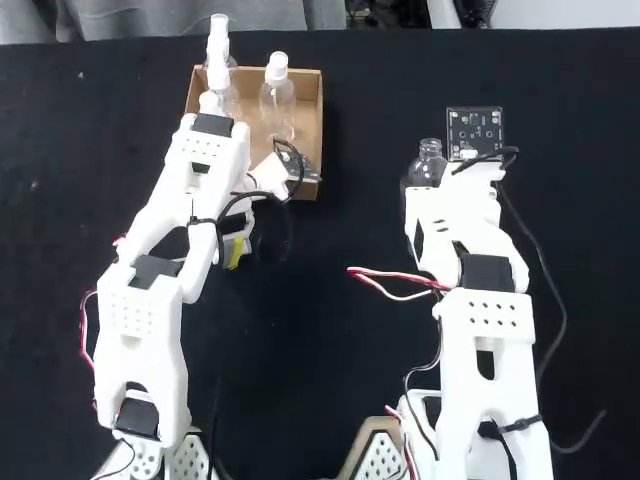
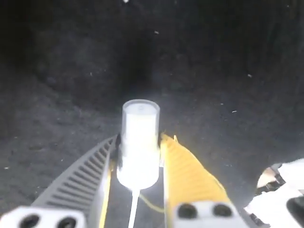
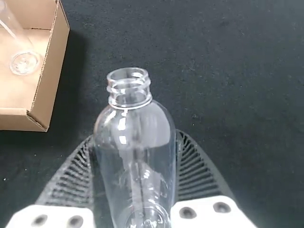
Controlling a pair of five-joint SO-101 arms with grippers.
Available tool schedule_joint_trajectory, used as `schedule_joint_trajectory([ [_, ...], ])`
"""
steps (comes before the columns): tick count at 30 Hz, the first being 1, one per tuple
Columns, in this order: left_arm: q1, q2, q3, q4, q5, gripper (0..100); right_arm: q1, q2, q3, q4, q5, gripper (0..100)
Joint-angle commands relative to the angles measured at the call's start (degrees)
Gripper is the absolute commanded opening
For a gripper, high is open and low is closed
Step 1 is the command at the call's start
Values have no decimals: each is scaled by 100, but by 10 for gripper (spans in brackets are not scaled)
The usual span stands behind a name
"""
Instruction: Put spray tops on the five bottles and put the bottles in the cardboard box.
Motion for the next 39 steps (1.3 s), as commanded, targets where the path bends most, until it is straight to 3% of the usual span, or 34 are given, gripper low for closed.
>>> schedule_joint_trajectory([
  [1, 22, -571, 75, 79, 79, 27, 88, -233, -66, -158, 53, 15],
  [22, 4, -2945, 1323, 26, 1037, 29, -35, -242, -40, -114, 44, 11],
  [32, 22, -3842, 1956, 18, 1073, 29, -35, -242, -40, -114, 35, 11],
  [39, 48, -4580, 2923, -800, 1547, 29, -35, -242, -40, -114, 53, 11],
])
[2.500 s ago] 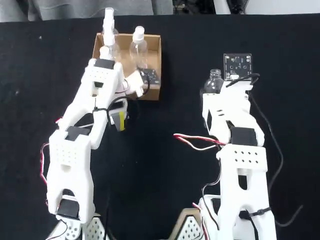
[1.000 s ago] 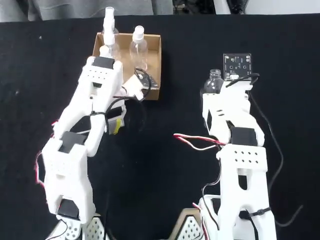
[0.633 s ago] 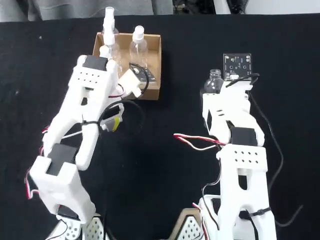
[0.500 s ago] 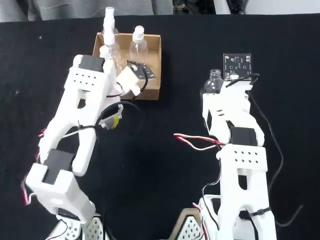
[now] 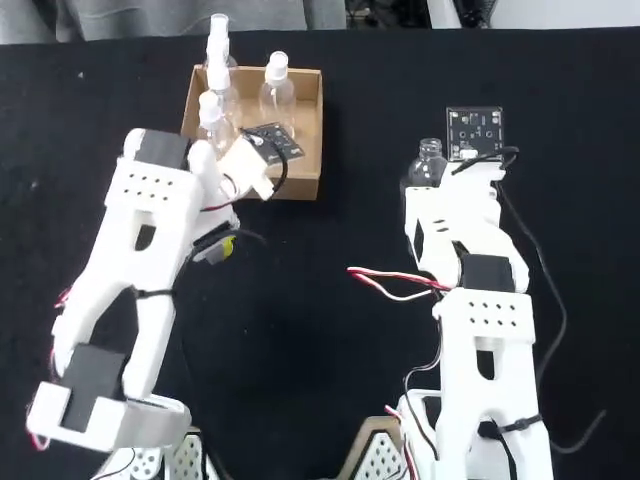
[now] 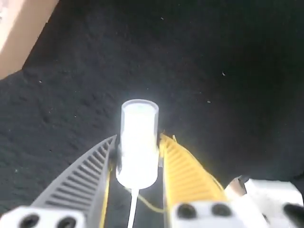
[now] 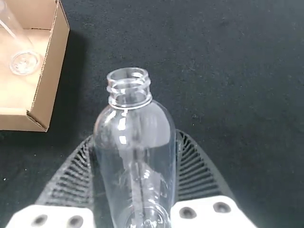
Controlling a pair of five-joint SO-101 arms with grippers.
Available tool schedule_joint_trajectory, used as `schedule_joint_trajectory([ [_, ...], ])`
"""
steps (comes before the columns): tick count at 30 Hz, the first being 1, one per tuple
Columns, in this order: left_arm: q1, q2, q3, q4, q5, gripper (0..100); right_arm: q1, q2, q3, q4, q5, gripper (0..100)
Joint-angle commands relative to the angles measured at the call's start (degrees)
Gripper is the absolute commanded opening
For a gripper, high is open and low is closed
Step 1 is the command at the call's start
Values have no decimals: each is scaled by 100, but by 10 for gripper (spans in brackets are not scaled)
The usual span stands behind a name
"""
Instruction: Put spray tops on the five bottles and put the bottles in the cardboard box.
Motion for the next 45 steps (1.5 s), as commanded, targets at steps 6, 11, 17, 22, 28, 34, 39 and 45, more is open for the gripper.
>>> schedule_joint_trajectory([
  [6, 13, -1327, 1130, -923, 396, 29, -35, -242, -40, -105, 53, 11],
  [11, 31, -1934, 1666, -1204, 484, 29, -35, -251, -40, -105, 53, 11],
  [17, -4, -2725, 2343, -1943, 1073, 29, -35, -251, -40, -105, 53, 11],
  [22, 66, -3613, 3020, -2497, 1697, 29, -35, -259, -92, 70, 53, 11],
  [28, 57, -4703, 3556, -3086, 2453, 30, -44, -690, 22, 193, 53, 11],
  [34, 57, -5468, 3829, -3613, 3068, 30, -448, -1235, 312, 246, 53, 11],
  [39, 57, -5987, 3987, -4070, 3675, 30, -686, -1807, 567, 237, 62, 11],
  [45, 57, -6277, 3978, -4290, 4290, 30, -897, -2703, 954, 237, 9, 11],
])
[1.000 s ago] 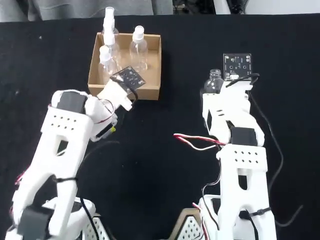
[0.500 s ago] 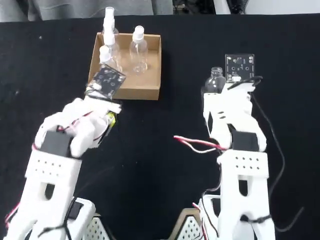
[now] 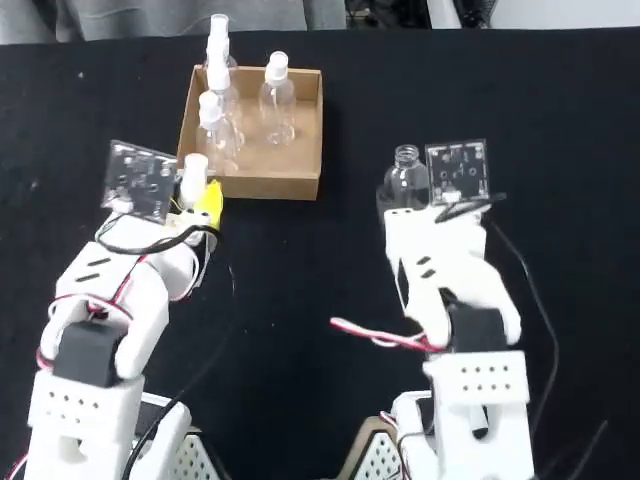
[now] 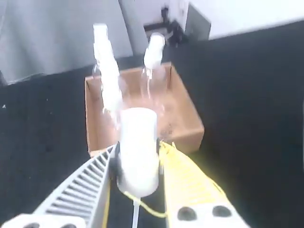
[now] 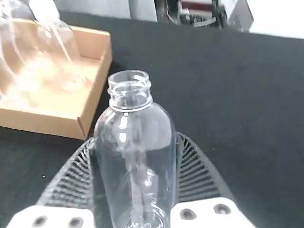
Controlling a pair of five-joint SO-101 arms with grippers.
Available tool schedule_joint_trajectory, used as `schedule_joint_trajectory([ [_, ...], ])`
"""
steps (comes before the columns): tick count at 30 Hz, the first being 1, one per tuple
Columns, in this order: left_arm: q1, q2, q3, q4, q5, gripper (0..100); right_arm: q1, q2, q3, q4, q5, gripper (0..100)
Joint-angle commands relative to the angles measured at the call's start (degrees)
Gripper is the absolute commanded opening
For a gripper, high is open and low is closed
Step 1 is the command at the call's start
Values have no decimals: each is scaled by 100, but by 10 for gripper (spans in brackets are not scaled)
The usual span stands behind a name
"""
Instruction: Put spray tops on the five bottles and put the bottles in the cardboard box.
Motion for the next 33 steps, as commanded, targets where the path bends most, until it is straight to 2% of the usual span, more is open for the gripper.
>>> schedule_joint_trajectory([
  [1, 57, -211, -101, -158, 325, 30, -220, -690, 119, 0, 0, 11],
  [5, 4, -299, -136, -273, 607, 29, -642, -1367, 488, -35, 0, 15],
  [13, 4, -800, -145, -396, 1363, 29, -1371, -2273, 1596, -949, 44, 13],
  [18, 4, -1108, -92, -747, 1407, 28, -1741, -2396, 1745, -993, 53, 15],
  [22, -4, -1152, -92, -967, 1802, 28, -1925, -2396, 1859, -1037, 97, 15],
  [26, -4, -1143, -119, -1055, 1925, 28, -2251, -2404, 2211, -1415, 519, 15],
  [33, -453, -1169, -145, -1433, 2382, 28, -2558, -2440, 2396, -1591, 563, 12],
])
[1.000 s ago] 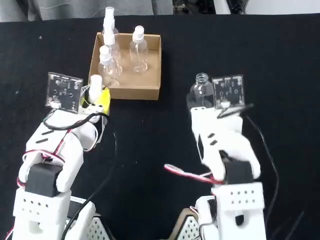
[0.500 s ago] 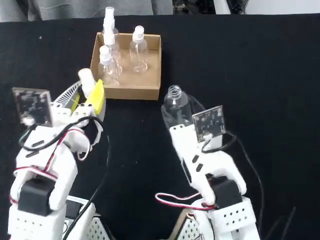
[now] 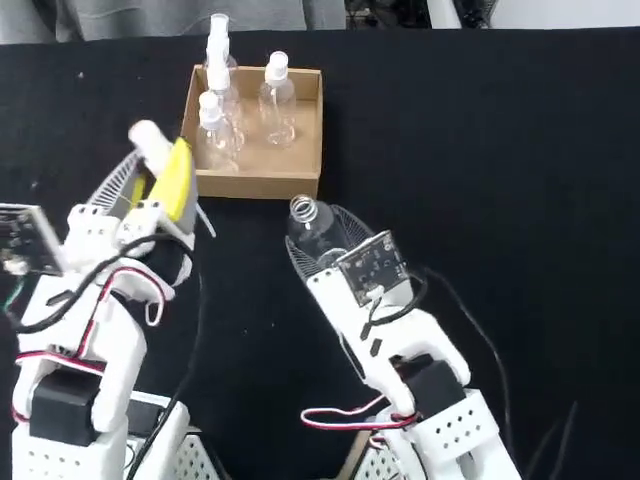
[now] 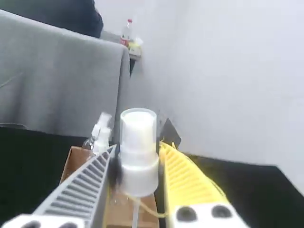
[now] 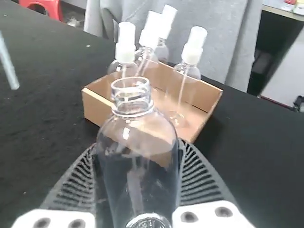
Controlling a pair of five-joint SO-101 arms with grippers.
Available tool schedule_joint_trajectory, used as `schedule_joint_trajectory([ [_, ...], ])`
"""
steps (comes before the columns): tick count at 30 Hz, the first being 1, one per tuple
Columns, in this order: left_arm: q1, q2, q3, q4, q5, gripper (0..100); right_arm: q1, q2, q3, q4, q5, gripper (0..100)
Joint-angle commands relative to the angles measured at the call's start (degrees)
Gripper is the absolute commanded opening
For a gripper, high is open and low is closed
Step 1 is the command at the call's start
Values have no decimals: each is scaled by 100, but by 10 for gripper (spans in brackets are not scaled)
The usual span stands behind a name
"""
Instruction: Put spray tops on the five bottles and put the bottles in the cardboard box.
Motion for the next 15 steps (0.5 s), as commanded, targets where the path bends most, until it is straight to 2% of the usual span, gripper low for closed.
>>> schedule_joint_trajectory([
  [1, -154, -35, -145, -299, 202, 28, -211, -180, -22, -193, 70, 12],
  [5, -119, -53, -145, -352, 273, 28, -475, -163, -4, -176, 70, 12],
  [8, -119, -62, -145, -352, 598, 28, -721, -154, 48, -176, 88, 12],
  [15, -119, -62, -145, -352, 747, 28, -1125, -180, 224, -211, 501, 11],
])
